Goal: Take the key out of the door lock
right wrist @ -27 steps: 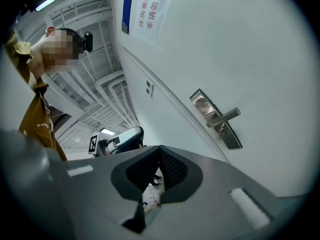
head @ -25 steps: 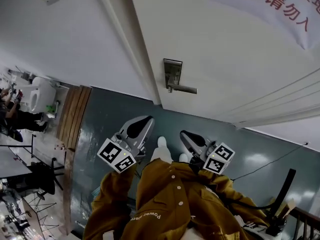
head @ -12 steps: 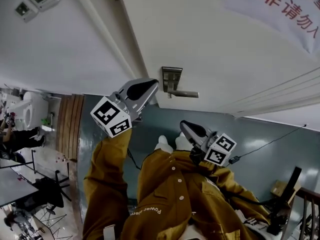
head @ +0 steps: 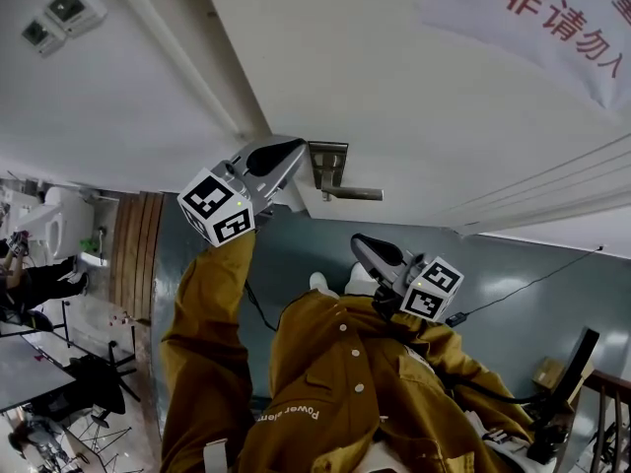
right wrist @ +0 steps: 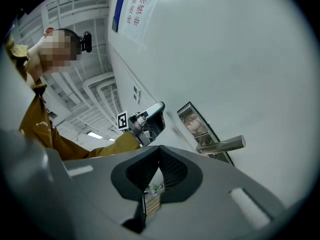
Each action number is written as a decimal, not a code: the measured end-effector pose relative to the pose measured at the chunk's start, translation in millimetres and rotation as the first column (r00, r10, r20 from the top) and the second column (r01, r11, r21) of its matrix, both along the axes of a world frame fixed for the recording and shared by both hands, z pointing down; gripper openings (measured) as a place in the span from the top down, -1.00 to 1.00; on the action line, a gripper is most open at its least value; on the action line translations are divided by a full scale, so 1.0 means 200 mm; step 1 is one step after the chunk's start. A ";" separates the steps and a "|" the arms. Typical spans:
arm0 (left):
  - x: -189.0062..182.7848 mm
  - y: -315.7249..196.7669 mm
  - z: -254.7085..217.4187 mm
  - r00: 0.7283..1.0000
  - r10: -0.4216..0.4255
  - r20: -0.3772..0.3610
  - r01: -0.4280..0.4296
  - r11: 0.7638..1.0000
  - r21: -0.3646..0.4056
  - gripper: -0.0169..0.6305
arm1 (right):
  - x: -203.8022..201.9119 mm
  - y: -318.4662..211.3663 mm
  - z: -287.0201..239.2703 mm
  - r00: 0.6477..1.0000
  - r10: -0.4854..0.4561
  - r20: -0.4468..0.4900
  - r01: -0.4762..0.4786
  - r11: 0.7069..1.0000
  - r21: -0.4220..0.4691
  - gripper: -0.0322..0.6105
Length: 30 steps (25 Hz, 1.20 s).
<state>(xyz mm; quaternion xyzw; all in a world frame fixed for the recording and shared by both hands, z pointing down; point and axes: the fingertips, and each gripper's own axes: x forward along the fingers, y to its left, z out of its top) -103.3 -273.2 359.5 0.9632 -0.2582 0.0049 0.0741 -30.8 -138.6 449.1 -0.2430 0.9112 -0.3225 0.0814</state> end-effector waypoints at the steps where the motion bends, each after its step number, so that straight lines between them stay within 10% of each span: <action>1: 0.00 -0.02 0.00 1.000 -0.008 0.004 0.008 1.000 0.001 0.95 | 0.00 0.00 0.00 1.000 -0.002 0.000 0.002 1.000 -0.001 0.88; 19: -0.02 -0.12 0.03 0.995 -0.091 0.034 0.091 0.996 -0.001 0.95 | -0.08 -0.21 0.26 0.996 0.052 0.070 -0.044 0.992 -0.115 0.68; 30: -0.03 -0.12 0.03 0.996 -0.080 0.031 0.080 0.997 0.006 0.95 | -0.13 -0.43 0.67 0.952 0.298 0.065 -0.250 0.885 -0.393 0.61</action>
